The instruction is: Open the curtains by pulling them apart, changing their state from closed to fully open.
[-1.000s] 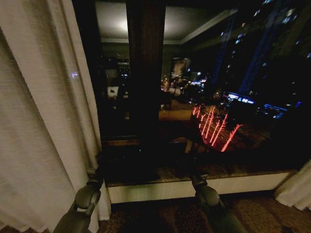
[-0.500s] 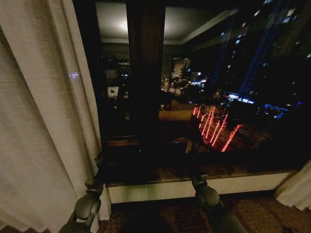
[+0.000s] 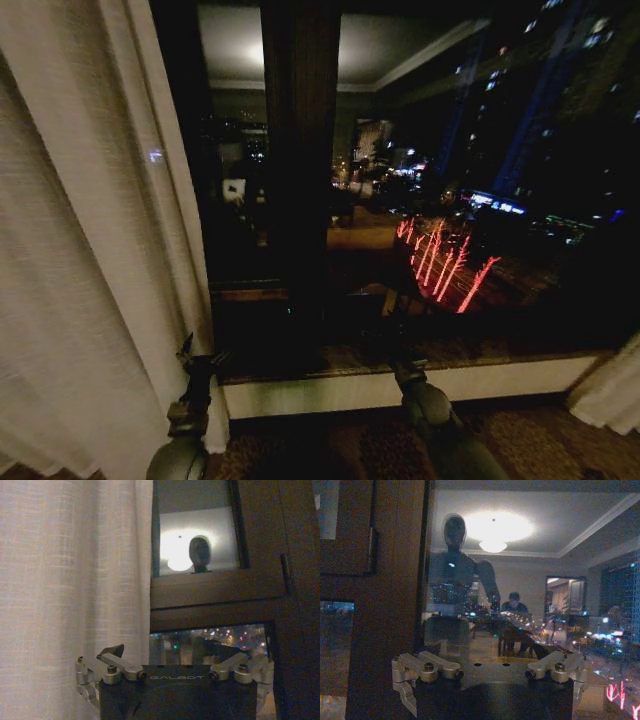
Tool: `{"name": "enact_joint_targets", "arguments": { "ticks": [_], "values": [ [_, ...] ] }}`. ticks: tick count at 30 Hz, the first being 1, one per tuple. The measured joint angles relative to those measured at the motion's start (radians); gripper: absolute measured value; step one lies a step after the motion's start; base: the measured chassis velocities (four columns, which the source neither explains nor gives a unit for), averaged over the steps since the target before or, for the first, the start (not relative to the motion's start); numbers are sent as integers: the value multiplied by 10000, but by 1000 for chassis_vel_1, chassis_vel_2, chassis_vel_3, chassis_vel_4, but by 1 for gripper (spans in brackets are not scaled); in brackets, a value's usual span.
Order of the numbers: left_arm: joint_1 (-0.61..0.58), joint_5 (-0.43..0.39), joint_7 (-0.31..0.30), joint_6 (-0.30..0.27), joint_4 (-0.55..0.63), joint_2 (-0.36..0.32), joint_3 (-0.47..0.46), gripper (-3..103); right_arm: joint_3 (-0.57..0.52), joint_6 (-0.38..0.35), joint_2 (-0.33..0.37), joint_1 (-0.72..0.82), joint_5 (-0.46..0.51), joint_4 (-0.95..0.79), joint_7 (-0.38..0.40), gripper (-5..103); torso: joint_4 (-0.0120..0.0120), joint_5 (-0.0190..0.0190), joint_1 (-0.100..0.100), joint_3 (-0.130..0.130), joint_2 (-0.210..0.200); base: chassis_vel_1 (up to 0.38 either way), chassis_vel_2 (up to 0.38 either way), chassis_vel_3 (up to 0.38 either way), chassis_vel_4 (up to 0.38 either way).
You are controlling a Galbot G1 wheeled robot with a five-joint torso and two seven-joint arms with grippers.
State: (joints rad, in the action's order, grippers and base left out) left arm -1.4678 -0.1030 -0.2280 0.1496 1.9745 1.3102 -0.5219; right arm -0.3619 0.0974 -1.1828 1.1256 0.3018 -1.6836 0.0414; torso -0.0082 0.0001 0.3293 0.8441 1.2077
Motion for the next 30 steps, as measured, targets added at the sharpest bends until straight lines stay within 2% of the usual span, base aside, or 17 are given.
{"name": "enact_joint_targets", "arguments": {
  "ticks": [2, 4, 6, 8, 10, 12, 15, 19, 22, 24, 25, 27, 28, 30],
  "values": [
    [-240, 34, -434, -84, 352, 86, -240, 100, -6, 0, 2, 0, 0, 1, 2, 100, -1, -7, 3, 2, -2, 0, 0, 0, 0],
    [-409, -3, -454, -44, 475, 94, -370, 100, -1, 1, -1, 0, 0, 0, 0, 100, 3, 6, 4, 2, -2, 0, 0, 0, 0],
    [-545, -350, 45, 142, 544, 16, -605, 100, -1, 0, -1, 0, 0, 0, 0, 100, 6, -2, 3, 2, -1, 0, 0, 0, 0],
    [-553, -433, 172, 180, 545, -12, -641, 100, -1, 0, 0, 0, 0, 0, 0, 100, 4, -2, 3, 1, -1, 0, 0, 0, 0],
    [-569, -1132, 1280, 538, 452, -275, -927, 100, -1, 0, 0, 0, 0, 0, 0, 100, 1, -1, 1, 1, -1, 0, 0, 0, 0],
    [-572, -1429, 1684, 708, 378, -427, -1063, 100, -1, 0, -1, 0, 0, 0, 0, 100, 1, -1, 2, 1, -1, 0, 0, 0, 0],
    [-621, -1633, 1944, 877, 337, -559, -1164, 100, -1, 0, -1, 0, 0, 0, 0, 100, 1, -2, 3, 2, -2, 0, 0, 0, 0],
    [-641, -1656, 1945, 999, 301, -591, -1245, 100, 0, 1, -1, 1, 0, 0, 0, 100, 2, -3, 3, 1, -2, 0, 0, 0, 0],
    [-655, -1328, 1250, 975, 221, -601, -1496, 100, 0, 0, 0, 0, 0, 0, 0, 100, 1, -2, 2, 1, -2, 0, 0, 0, 0],
    [-674, -1156, 1012, 904, 221, -584, -1566, 100, 0, 0, 0, 0, 0, 0, 0, 100, 0, 0, 2, 1, -2, 0, 0, 0, 0],
    [-760, -736, 433, 728, 236, -506, -1707, 100, 0, 0, 0, 0, 0, 0, 0, 100, 1, 0, 2, 1, -2, 0, 0, 0, 0],
    [-1002, -414, -164, 512, 407, -326, -1872, 100, 0, 0, 0, 0, 0, 0, 0, 100, 2, -3, 2, 2, -3, 0, 0, 0, 0],
    [-1002, -414, -164, 512, 407, -326, -1872, 100, 0, 0, 0, 0, 0, 0, 0, 100, 2, -3, 2, 2, -3, 0, 0, 0, 0],
    [-1193, -438, -538, 258, 537, -221, -2027, 100, 0, 1, -1, 0, 0, 0, 0, 100, 5, -2, 2, 1, -3, 0, 0, 0, 0]
  ]
}}
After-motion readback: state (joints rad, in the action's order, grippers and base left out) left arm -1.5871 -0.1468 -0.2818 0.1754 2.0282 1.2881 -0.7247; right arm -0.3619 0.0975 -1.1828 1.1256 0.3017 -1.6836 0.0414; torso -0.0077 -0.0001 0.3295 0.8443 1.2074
